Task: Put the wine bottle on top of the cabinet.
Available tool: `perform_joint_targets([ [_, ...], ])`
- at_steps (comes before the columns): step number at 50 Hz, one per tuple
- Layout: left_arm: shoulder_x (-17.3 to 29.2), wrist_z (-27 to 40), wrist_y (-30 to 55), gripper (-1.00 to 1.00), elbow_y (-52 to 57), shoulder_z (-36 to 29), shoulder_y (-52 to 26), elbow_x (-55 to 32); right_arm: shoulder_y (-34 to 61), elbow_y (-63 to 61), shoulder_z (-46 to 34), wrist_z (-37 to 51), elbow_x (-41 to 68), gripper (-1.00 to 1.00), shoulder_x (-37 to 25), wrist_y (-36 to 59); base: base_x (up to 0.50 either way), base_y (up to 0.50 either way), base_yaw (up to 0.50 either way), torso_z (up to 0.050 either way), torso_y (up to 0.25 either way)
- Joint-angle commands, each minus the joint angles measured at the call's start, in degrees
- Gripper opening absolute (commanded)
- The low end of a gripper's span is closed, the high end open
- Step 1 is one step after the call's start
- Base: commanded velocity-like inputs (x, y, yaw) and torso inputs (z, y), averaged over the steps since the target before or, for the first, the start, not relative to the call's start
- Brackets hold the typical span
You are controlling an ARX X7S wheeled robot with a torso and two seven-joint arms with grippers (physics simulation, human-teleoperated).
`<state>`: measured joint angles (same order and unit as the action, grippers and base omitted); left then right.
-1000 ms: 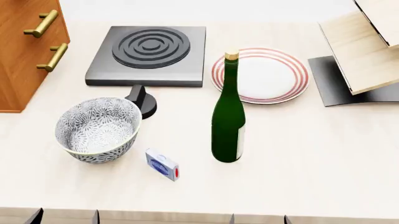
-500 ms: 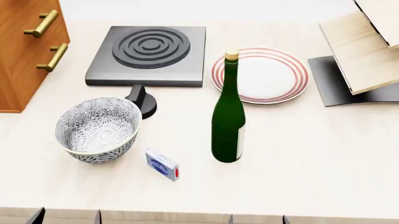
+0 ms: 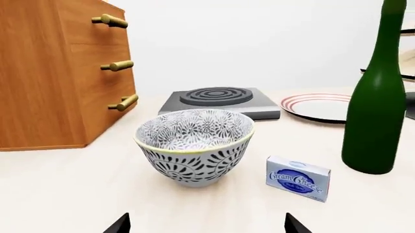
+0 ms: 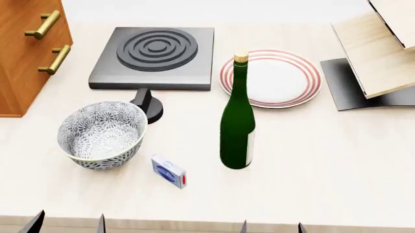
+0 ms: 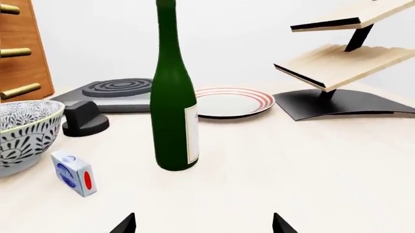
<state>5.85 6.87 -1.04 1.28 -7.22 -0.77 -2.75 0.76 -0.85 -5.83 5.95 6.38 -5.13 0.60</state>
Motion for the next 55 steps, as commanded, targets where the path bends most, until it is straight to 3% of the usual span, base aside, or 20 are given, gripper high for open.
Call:
perform_joint_targets([
  [1,1.13,1.68,2.33,1.00,5.69,-0.07,0.73,-0.36,-0.86,-5.32,0.66,1.52,3.36,1.00,-0.47,2.16,0.00,0.00,0.00,0.000,0.000],
  [19,3.21,2.41,11.16,1.00,25.20,-2.14,1.73,-0.85,-2.01,-26.05,0.22,5.04,6.32,1.00,-3.25,12.39,0.00,0.00,0.00,0.000,0.000],
  [27,3.80,2.72,19.43,1.00,38.25,-3.39,0.66,-1.44,-1.41,-36.00,0.59,7.25,8.42,1.00,-4.26,18.48,0.00,0.00,0.00,0.000,0.000],
  [55,5.11,4.85,22.66,1.00,43.77,-3.94,-0.24,-1.34,-0.48,-43.55,-0.49,9.84,9.23,1.00,-6.25,22.08,0.00,0.00,0.00,0.000,0.000],
])
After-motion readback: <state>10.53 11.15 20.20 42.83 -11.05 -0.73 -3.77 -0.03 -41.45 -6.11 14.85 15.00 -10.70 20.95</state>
